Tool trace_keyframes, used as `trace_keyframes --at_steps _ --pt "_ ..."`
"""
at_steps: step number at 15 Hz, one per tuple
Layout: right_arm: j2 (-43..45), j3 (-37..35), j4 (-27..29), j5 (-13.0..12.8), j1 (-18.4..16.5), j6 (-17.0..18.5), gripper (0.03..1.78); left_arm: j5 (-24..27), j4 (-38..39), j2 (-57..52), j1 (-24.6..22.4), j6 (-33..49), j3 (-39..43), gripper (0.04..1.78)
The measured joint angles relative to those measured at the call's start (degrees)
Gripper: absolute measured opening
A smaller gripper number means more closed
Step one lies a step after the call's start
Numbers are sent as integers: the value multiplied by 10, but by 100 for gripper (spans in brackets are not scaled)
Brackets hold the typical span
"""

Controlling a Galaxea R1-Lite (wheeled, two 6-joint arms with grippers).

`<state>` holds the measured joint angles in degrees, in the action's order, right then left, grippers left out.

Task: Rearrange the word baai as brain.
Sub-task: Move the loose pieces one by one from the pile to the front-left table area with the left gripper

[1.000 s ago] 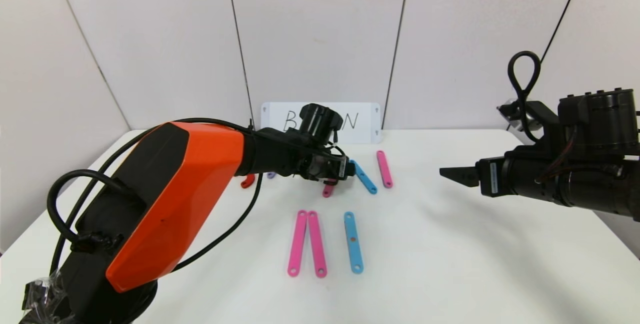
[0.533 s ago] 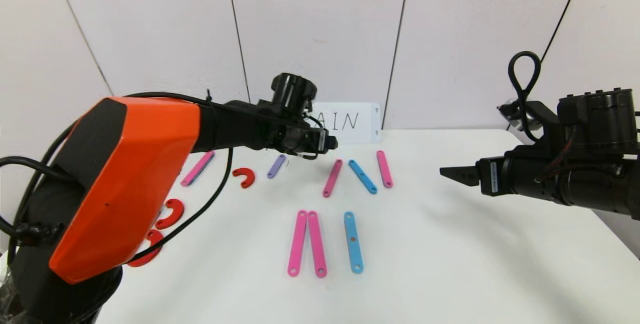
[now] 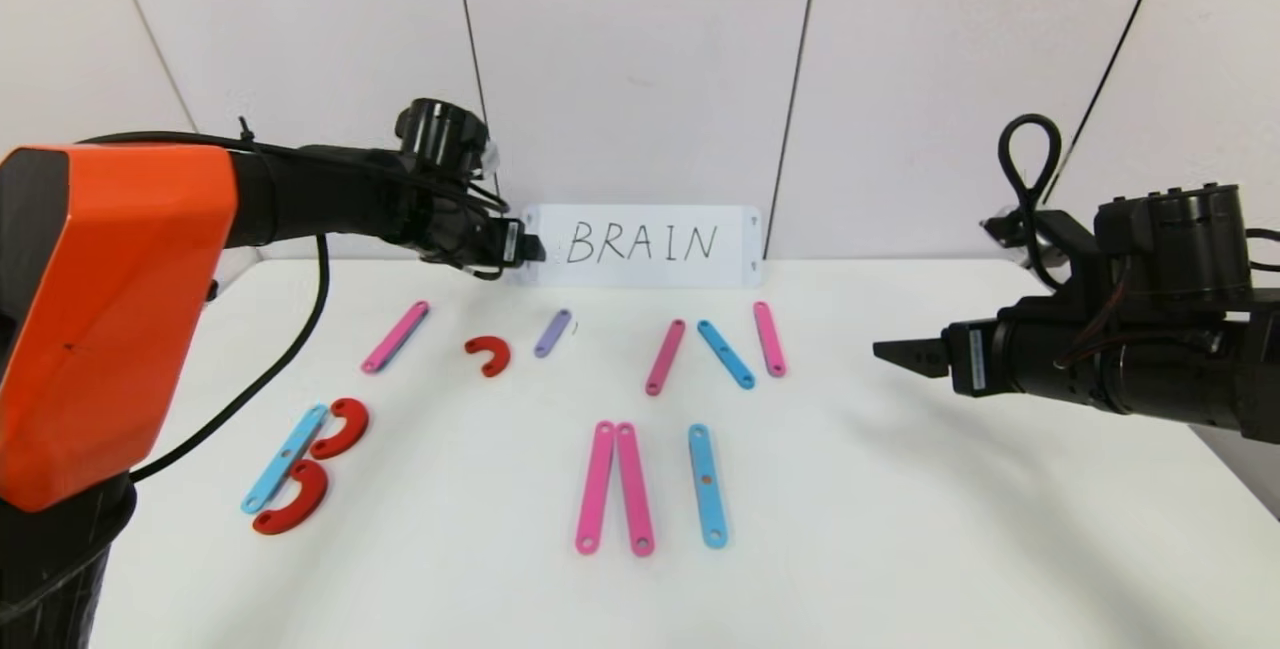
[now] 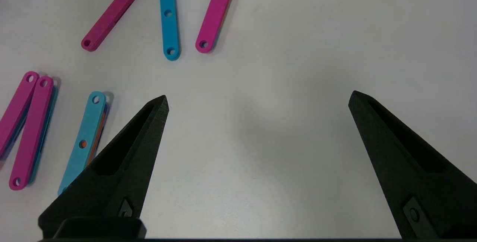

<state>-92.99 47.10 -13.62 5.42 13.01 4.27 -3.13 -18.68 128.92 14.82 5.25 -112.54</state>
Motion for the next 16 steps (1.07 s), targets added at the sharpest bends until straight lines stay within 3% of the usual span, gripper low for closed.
trace_keyframes --at_steps 6,9,16 --pt "-11 3 0 0 -1 0 170 13 -62 4 -102 -67 4 174" --pt "-12 3 0 1 -1 -1 170 61 -79 7 -141 -79 8 174" --pt "-23 0 0 -1 4 -2 170 69 -153 23 -175 -130 25 174"
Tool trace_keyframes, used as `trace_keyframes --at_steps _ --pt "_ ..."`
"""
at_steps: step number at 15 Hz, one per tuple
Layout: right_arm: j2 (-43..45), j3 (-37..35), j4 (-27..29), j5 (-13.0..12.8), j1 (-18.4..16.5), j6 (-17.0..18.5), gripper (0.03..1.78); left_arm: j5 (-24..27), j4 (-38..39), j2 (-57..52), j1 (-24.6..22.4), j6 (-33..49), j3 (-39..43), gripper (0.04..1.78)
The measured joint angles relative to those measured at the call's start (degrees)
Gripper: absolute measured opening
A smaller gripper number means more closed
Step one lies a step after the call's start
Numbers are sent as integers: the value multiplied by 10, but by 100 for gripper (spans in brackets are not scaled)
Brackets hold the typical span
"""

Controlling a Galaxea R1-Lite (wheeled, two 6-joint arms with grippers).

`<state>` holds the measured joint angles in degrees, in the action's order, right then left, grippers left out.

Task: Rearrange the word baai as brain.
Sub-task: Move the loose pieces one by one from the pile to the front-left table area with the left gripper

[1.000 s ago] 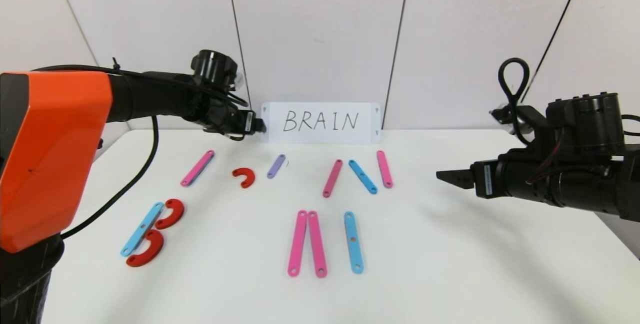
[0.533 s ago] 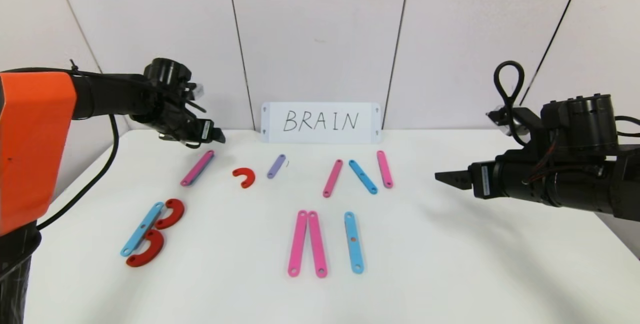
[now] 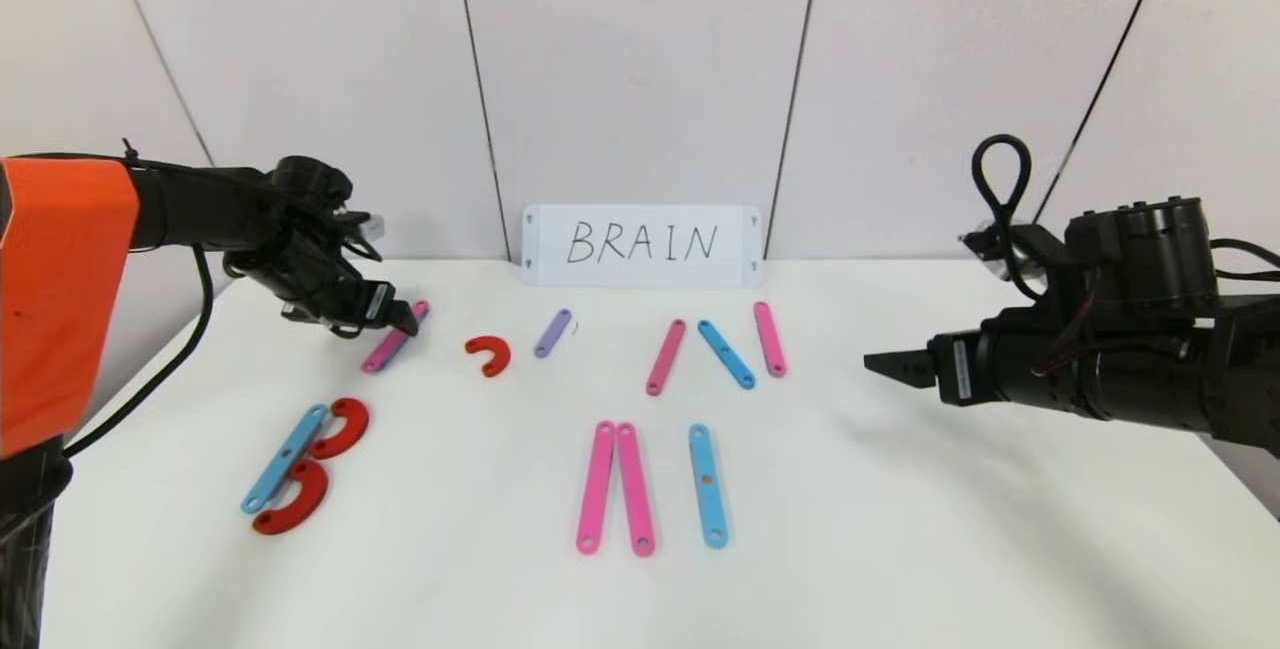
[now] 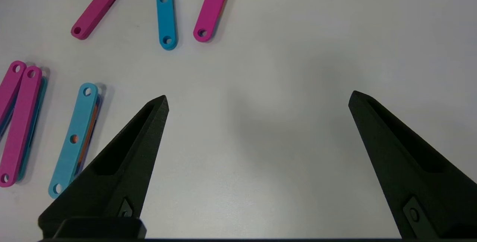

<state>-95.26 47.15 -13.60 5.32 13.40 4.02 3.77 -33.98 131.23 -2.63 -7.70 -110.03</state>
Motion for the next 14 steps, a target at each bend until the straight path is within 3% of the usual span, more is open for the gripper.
trace_keyframes --at_steps 5,7,10,14 --pt "-4 -1 0 0 1 -1 170 -5 7 9 6 -3 6 173" --pt "-4 -3 0 0 1 -3 170 -14 9 13 13 -3 3 166" --pt "-4 -3 0 0 1 -3 170 -32 20 25 22 -3 -8 135" --pt "-3 -4 0 -1 1 -3 170 -32 21 37 25 5 -16 62"
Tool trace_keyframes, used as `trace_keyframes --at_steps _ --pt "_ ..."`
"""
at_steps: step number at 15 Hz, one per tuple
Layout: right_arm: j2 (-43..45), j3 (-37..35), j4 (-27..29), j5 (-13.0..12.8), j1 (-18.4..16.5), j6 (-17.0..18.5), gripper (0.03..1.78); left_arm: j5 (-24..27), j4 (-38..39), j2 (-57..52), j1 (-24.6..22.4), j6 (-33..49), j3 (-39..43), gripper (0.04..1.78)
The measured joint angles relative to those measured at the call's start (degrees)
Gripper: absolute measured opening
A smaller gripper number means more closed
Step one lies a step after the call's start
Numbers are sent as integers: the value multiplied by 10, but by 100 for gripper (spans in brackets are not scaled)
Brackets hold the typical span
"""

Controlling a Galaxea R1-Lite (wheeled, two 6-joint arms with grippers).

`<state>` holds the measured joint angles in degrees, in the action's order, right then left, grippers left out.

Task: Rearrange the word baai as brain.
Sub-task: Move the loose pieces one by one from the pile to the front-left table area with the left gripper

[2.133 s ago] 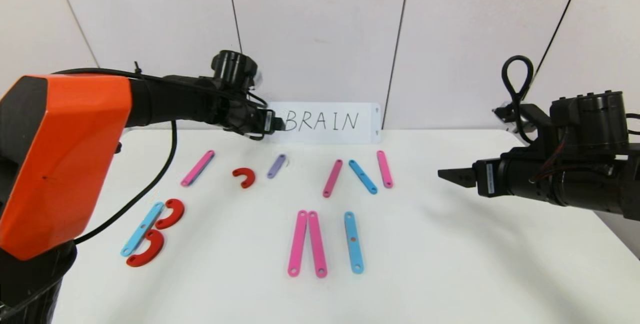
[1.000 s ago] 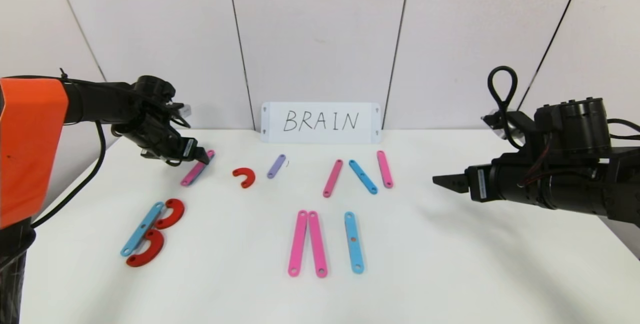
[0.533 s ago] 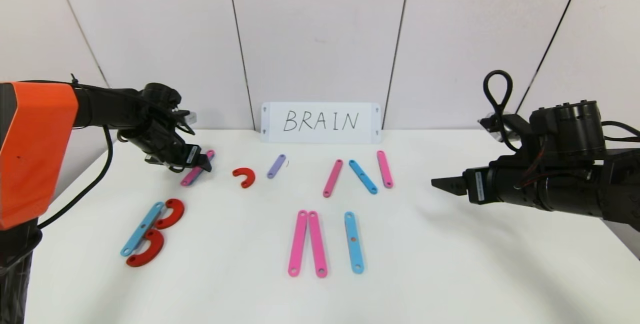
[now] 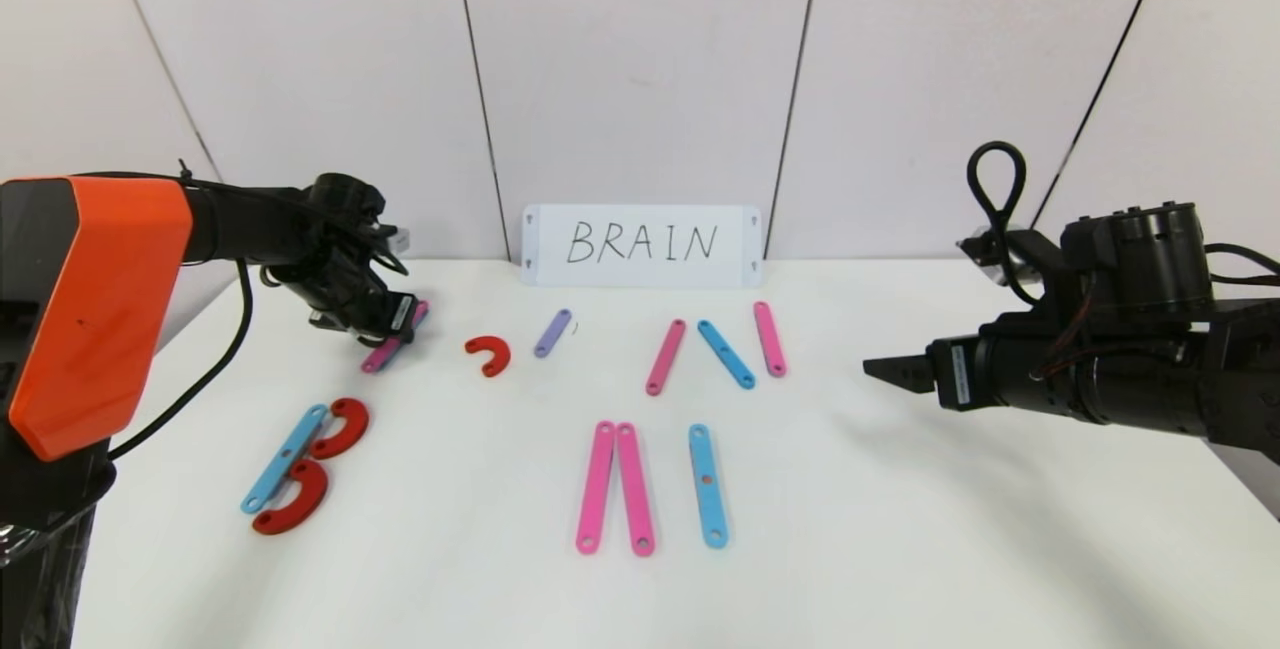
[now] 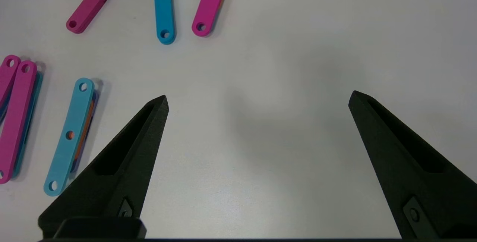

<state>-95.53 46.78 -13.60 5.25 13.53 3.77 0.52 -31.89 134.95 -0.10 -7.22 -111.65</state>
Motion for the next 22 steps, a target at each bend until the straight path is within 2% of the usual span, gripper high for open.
trace_keyframes --at_steps 2,3,8,12,15,22 --pt "0 0 0 0 1 0 170 0 0 2 0 0 0 35" --pt "0 0 0 0 1 0 170 0 0 2 0 1 -1 31" --pt "0 0 0 -2 1 0 170 2 -7 -11 0 4 1 30" --pt "0 1 0 -2 1 0 170 4 -31 -75 7 30 30 30" --pt "0 1 0 -2 3 1 170 3 -43 -152 27 63 102 30" --pt "4 0 0 -2 6 3 170 -25 -28 -283 118 184 320 30"
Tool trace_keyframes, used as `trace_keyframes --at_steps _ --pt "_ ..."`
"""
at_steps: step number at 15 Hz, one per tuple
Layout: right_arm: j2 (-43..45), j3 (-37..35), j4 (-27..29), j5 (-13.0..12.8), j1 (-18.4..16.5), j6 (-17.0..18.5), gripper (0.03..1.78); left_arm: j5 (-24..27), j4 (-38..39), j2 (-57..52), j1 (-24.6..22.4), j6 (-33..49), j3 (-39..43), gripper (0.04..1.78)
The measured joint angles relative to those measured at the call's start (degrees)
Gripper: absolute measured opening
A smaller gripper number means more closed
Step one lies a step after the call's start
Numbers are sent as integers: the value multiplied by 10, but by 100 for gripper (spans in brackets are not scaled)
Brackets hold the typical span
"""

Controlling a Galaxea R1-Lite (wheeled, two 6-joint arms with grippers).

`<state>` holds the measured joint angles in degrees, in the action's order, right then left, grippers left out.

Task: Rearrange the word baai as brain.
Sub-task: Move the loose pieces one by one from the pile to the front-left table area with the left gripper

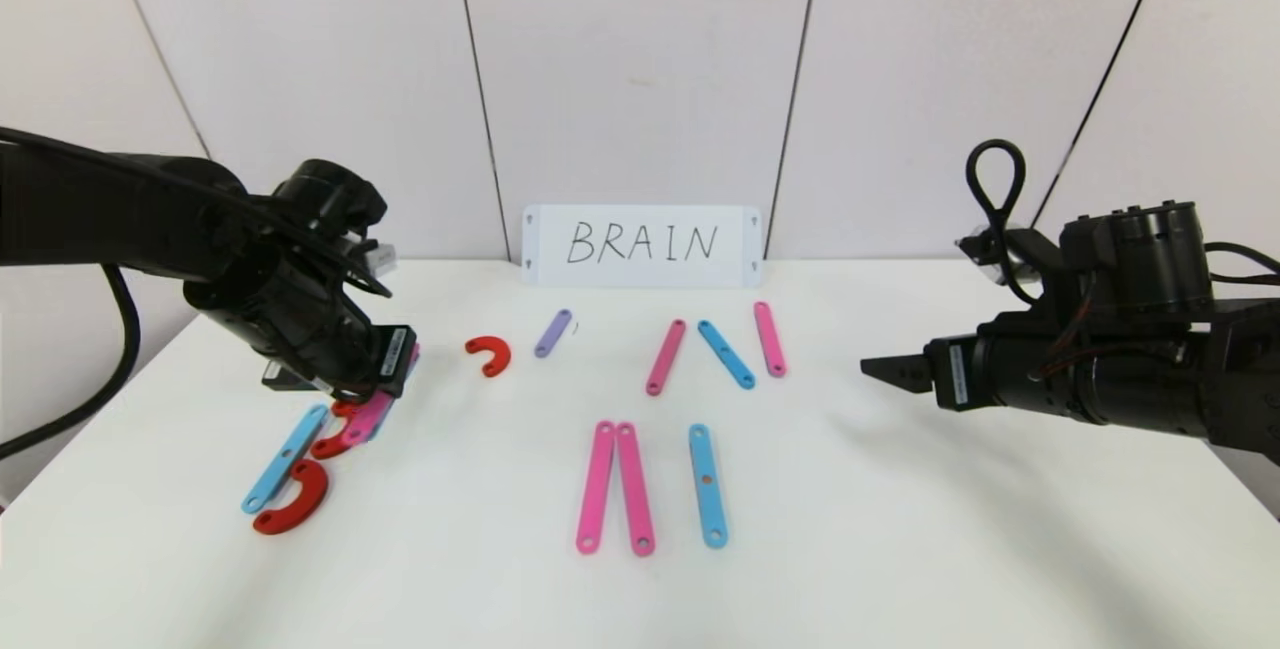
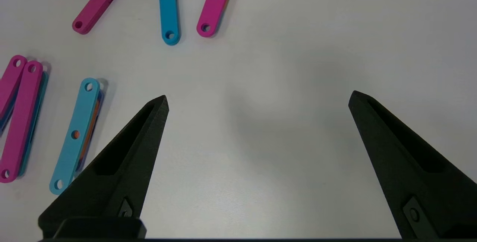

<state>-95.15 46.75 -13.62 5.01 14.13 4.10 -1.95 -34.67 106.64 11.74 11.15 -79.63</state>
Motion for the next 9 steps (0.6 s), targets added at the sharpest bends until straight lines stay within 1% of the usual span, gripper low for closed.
trace_keyframes --at_steps 2,5,7,9 --pt "0 0 0 0 0 1 170 -3 23 -10 20 20 40 30" --pt "1 -1 0 0 0 1 170 -9 63 -9 41 22 96 30" --pt "1 -1 0 0 0 1 170 -21 87 0 50 21 114 30" --pt "0 -1 0 0 0 0 170 -22 90 8 53 21 120 30"
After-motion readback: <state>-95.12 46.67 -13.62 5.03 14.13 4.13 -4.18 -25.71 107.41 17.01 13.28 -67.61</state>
